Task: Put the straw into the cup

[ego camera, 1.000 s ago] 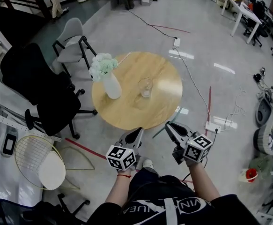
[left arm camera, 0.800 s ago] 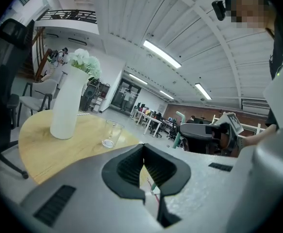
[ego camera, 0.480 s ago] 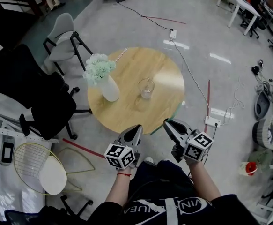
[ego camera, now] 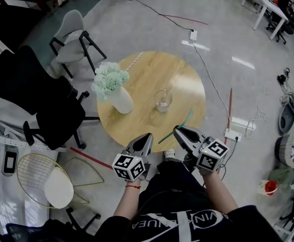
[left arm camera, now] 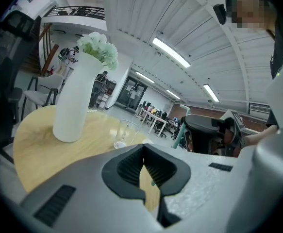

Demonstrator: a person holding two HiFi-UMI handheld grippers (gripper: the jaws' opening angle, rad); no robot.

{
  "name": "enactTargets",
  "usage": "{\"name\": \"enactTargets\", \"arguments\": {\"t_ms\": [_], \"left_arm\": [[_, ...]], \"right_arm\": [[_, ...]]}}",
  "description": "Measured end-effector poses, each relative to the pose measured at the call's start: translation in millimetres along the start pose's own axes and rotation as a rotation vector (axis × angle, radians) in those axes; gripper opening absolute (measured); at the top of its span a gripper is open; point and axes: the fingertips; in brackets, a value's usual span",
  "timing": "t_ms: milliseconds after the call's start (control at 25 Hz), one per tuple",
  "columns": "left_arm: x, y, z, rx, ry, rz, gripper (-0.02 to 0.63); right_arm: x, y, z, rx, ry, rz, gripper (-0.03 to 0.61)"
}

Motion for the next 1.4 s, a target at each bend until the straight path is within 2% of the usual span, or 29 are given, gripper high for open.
{"name": "enactTargets", "arguments": {"t_ms": [240,520,720,1120,1400], "left_arm": [[-33.3,23.3,-32.0,-0.027,0.021,0.030,0.008],[-47.8,56.0,-52.4,-0.023,0.005,0.028,0.008],[-60.5,73.8,-64.8,-0.021,0.009,0.039,0.008],[-65.7,89.1,-84.4,-0.079,-0.020,0.012,0.008],[-55.8,96.7,-96.2,-0.123,-0.045,0.009,0.008]], "right_arm": [[-32.1,42.3,14.4,-0.050,-0.037,0.005,0.023],[-84.3,65.3,37.8,-0.054,-0.055,0.065,0.023],[-103.4,78.5,55.3,-0.043,-0.066,0.084,0.023],[-114.3,98.0,89.4,-0.022,-0.099,0.074,0.023],[-92.5,120.4,115.8,-0.028,-0.100,0.027,0.023]]}}
Point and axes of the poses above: the fingertips, and each gripper's own axes: y forward along the fingers, z to its right, x out of its underside, and after that the axes turned 10 degrees about x, right-handed
